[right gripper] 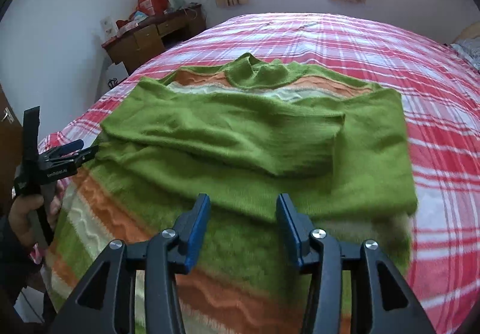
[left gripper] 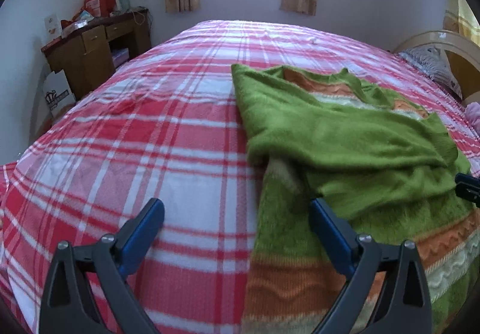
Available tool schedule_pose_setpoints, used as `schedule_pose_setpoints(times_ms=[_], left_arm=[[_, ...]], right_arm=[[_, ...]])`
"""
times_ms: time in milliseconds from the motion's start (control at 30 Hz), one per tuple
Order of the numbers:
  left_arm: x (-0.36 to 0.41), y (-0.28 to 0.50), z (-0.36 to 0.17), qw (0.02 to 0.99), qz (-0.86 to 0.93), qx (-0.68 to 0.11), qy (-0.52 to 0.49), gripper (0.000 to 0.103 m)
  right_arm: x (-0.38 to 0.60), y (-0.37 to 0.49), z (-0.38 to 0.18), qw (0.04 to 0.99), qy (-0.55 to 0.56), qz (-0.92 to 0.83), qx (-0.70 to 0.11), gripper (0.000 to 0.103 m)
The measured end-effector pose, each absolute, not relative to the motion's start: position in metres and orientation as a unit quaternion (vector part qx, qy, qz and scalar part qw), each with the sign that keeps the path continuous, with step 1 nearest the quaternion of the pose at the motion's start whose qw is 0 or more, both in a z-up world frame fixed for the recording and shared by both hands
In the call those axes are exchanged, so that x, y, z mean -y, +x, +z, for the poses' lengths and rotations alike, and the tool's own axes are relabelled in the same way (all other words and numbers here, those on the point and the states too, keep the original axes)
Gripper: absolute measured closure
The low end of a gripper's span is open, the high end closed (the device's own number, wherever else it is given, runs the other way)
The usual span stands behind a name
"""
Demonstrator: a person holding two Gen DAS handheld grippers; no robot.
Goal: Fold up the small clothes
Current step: 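Move both open tools back to the striped hem of the sweater, then close both tools on the ribbed hem of the green sweater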
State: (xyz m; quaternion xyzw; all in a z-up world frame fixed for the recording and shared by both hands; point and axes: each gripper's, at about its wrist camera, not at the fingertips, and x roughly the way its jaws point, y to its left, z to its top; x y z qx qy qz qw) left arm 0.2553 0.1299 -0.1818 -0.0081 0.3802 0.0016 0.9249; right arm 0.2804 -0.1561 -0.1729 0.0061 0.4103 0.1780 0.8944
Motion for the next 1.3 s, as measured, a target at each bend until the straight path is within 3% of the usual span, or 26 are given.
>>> schedule_pose_setpoints(times_ms=[1067,1300], left_arm=[[-0.111,0.155,-0.176,0.911,-0.057,-0.409,0.021,0.005],[-0.120,0.102,-0.184,0.895,-0.080,-0.439,0.006,0.020]], right_arm=[[0.161,0.175,-0.175,0.892,-0.010,0.164,-0.421,0.045],[0.169,0.139,-0.179,0.889,-0.013,0.161,-0.427,0.042]])
